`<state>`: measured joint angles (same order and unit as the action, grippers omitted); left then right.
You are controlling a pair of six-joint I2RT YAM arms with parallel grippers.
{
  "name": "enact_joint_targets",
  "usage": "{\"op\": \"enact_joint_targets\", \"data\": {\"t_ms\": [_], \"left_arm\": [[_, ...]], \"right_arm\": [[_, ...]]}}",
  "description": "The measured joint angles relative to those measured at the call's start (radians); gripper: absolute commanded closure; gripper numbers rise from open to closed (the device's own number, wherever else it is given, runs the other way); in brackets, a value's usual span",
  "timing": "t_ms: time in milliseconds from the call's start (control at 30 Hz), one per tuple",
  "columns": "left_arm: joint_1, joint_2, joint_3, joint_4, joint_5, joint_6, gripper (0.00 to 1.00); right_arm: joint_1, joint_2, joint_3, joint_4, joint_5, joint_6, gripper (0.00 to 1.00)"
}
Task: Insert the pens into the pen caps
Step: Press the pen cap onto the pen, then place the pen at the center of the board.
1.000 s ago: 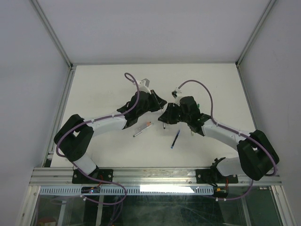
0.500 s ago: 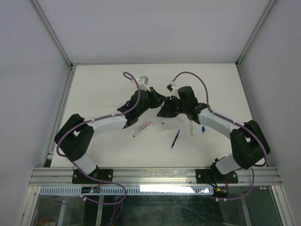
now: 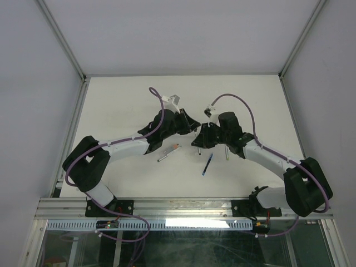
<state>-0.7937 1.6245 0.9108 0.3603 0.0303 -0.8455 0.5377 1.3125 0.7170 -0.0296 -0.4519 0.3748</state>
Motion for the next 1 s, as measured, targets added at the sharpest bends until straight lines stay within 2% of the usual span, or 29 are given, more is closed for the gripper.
{"op": "enact_joint_targets", "data": {"t_ms": [100, 367, 467, 567, 767, 1000], "left_arm": [[0.0, 0.002, -0.002, 0.0, 0.013, -0.003, 0.97], [0.0, 0.012, -0.01, -0.016, 0.038, -0.005, 0.77], [-0.012, 0.01, -0.025, -0.048, 0.082, -0.017, 0.73], [-0.019, 0.007, -0.039, -0.103, 0.14, -0.026, 0.7], [-0.05, 0.007, -0.064, -0.19, 0.233, -0.031, 0.68], [-0.01, -0.024, -0.065, -0.237, 0.234, -0.017, 0.66]], "right_arm": [[-0.001, -0.003, -0.023, 0.03, 0.0, -0.002, 1.0], [-0.002, -0.001, -0.078, 0.093, 0.0, -0.01, 1.0], [-0.035, 0.003, -0.079, 0.137, 0.08, -0.002, 1.0], [-0.061, 0.013, -0.087, 0.18, 0.168, 0.01, 1.0], [-0.047, 0.013, -0.087, 0.258, 0.118, 0.093, 1.0], [-0.037, -0.048, -0.088, 0.205, 0.133, 0.124, 1.0]]}}
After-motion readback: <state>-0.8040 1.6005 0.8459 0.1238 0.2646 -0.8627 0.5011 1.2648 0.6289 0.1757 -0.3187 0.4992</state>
